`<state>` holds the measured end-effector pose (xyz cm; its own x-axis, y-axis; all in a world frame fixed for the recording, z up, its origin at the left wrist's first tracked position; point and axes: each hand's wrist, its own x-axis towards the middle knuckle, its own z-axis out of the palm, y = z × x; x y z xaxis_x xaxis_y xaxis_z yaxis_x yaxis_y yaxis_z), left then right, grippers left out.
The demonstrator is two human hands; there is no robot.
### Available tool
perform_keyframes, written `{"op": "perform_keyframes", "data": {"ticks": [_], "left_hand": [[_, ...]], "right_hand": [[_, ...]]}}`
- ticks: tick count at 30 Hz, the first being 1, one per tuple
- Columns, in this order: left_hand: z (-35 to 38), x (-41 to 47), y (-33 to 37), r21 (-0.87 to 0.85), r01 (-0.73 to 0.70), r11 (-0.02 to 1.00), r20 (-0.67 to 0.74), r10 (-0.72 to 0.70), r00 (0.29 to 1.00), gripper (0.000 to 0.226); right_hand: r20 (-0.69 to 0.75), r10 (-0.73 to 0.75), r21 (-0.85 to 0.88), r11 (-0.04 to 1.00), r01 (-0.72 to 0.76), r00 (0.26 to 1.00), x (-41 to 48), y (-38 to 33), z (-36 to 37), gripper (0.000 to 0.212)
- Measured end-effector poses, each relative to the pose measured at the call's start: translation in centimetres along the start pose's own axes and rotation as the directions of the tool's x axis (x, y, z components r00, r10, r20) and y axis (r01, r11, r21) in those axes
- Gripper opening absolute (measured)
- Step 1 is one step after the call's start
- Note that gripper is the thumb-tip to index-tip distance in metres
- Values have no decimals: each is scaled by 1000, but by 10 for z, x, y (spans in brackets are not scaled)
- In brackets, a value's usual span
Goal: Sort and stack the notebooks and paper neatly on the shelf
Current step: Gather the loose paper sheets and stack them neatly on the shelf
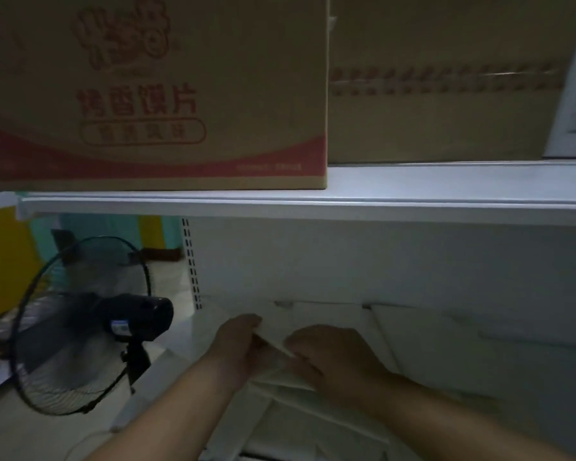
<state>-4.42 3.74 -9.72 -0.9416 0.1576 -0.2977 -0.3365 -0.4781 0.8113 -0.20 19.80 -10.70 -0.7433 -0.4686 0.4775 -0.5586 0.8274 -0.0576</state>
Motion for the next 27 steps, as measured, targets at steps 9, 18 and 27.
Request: {"op": "perform_keyframes", "data": {"ticks": [9, 18, 27], "left_hand": [[-67, 2, 43, 218, -182, 959, 88, 166, 982, 22], [-95, 4, 67, 375, 73, 924, -121, -29, 992, 38], [-23, -2, 25, 383, -35, 923, 201, -46, 978, 18]], "right_hand": [[492, 411, -108, 904, -414, 768, -14, 18, -9, 74], [-121, 454, -41, 886, -461, 883, -21, 10, -14, 63], [83, 87, 111, 989, -96, 993, -24, -26, -22, 31]]}}
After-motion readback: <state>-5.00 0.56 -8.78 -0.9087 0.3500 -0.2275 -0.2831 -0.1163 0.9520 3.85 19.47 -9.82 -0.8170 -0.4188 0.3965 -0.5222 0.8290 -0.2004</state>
